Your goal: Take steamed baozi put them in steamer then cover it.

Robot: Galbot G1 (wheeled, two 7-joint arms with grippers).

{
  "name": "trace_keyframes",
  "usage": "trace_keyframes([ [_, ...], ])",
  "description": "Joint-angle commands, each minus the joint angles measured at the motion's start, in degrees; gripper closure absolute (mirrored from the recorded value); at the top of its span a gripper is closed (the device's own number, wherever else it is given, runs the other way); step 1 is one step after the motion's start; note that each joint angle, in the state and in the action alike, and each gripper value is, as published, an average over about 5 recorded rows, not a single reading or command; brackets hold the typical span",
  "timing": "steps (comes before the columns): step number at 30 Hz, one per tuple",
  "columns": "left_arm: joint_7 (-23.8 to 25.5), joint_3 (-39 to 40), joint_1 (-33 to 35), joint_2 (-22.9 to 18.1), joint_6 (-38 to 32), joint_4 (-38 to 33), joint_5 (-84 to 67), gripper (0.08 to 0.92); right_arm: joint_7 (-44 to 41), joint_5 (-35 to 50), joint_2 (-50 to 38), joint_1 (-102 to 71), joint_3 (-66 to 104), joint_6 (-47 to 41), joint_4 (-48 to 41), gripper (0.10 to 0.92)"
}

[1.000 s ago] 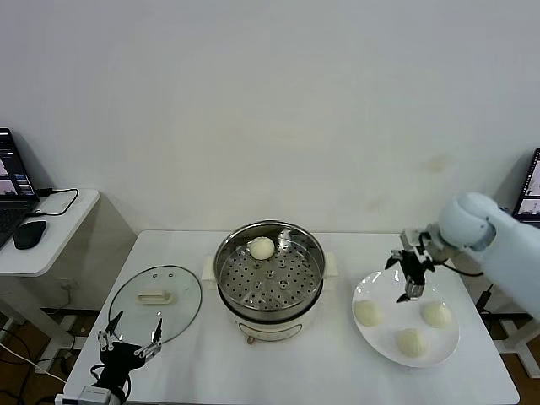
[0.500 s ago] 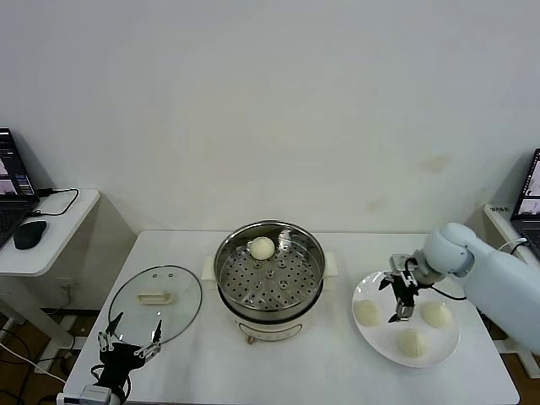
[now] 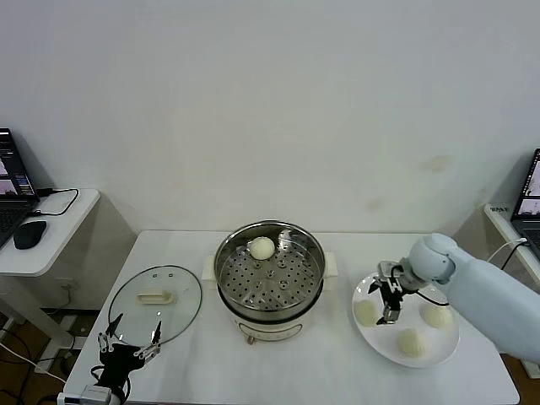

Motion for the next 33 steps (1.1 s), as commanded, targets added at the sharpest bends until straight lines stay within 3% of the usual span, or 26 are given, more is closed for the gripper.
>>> trace_keyframes([
  [1,0.0,0.02,0.0,0.04,-0.04,0.15,0.0,0.177,0.85,-0.36,1.32,-0.51,-0.33,0.22,-1.07,0.203],
  [18,0.05,0.14,-0.93,0.05,-0.01,1.05,-0.04,0.177,0.85,-1.05,1.81,0.28,-1.21,0.47,-2.19,0.204],
  [26,0.04,0.25,-1.16,0.09,-0.02,1.4,-0.08,0.177,0.44,-1.03,0.96,-0.01,-0.93,0.28,-2.07,0.361],
  [33,0.03,0.51,-1.25,0.09,-0.01,1.34,-0.07,0.177,0.05,-0.44,0.23,0.67,0.0,-0.03,-1.38,0.397],
])
